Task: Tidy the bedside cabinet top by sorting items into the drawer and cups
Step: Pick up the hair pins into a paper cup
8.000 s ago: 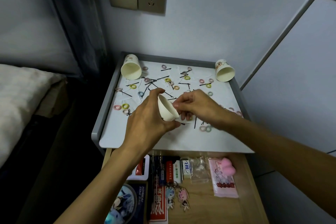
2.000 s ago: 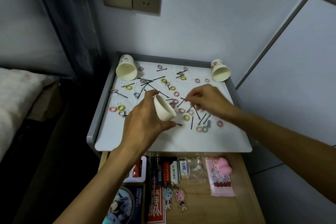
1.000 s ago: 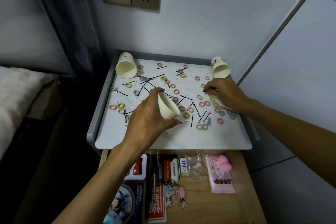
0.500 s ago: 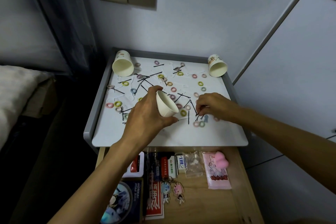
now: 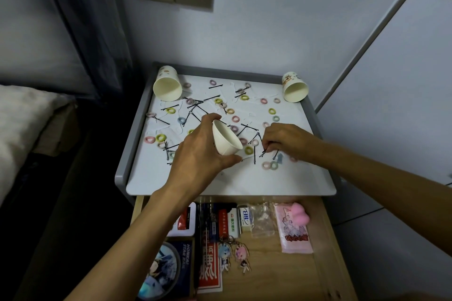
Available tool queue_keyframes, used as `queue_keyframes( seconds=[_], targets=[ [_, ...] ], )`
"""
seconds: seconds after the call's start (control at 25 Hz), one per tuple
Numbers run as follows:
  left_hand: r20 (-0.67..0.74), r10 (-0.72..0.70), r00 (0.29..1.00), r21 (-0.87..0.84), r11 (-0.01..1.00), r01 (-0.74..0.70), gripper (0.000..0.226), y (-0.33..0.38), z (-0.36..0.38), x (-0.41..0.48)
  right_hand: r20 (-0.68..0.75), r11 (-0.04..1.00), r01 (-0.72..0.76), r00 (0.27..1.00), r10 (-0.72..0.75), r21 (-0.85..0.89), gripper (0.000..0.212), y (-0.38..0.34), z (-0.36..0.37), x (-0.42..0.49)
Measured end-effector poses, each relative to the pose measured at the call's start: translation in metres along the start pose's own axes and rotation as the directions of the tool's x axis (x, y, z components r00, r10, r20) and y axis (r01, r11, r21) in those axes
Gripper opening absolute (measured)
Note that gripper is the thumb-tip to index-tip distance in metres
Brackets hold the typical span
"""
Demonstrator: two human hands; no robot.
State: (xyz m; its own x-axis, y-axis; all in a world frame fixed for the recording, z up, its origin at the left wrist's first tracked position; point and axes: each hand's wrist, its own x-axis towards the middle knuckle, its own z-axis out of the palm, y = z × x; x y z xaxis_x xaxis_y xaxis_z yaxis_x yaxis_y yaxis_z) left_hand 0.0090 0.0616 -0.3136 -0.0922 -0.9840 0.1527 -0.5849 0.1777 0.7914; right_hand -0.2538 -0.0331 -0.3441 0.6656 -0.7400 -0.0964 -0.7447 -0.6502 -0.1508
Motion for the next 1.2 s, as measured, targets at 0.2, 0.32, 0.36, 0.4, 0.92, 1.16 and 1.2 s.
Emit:
queue_keyframes(
  seconds=[0.2,0.32,0.36,0.4,0.92,1.16,1.2],
  targets=[
    [-0.005,0.006,1.000,0.001,1.000,-0.006,0.081,0.000,-0.001,0.000,-0.089,0.996,-0.046,0.995,0.052,0.071,0.004,-0.001,0.005,0.001],
    [-0.004,-0.001,1.000,0.003,1.000,0.001,0.081,0.000,-0.001,0.000,-0.083,0.964,-0.154,0.981,0.175,0.215,0.008,0.001,0.008,0.003],
    [-0.004,-0.001,1.000,0.005,1.000,0.001,0.081,0.000,-0.001,0.000,-0.077,0.954,-0.177,0.977,0.201,0.244,0.009,0.002,0.008,0.004],
    [-0.004,0.001,1.000,0.005,1.000,-0.001,0.080,0.000,-0.001,0.000,-0.070,0.949,-0.191,0.974,0.215,0.253,0.009,0.002,0.008,0.005],
    [0.004,-0.019,1.000,0.001,1.000,0.019,0.082,0.002,0.002,0.001,-0.182,0.998,-0.049,0.982,0.042,-0.035,0.011,0.000,-0.004,-0.010],
    [0.011,-0.014,1.000,0.015,1.000,0.014,0.083,0.002,0.007,0.001,-0.067,0.998,-0.062,0.996,0.063,0.013,0.010,0.008,-0.005,-0.028],
    [0.012,-0.012,1.000,0.014,1.000,0.012,0.083,0.002,0.007,0.000,-0.066,0.997,-0.068,0.995,0.070,0.021,0.008,0.008,-0.003,-0.029]
  ],
)
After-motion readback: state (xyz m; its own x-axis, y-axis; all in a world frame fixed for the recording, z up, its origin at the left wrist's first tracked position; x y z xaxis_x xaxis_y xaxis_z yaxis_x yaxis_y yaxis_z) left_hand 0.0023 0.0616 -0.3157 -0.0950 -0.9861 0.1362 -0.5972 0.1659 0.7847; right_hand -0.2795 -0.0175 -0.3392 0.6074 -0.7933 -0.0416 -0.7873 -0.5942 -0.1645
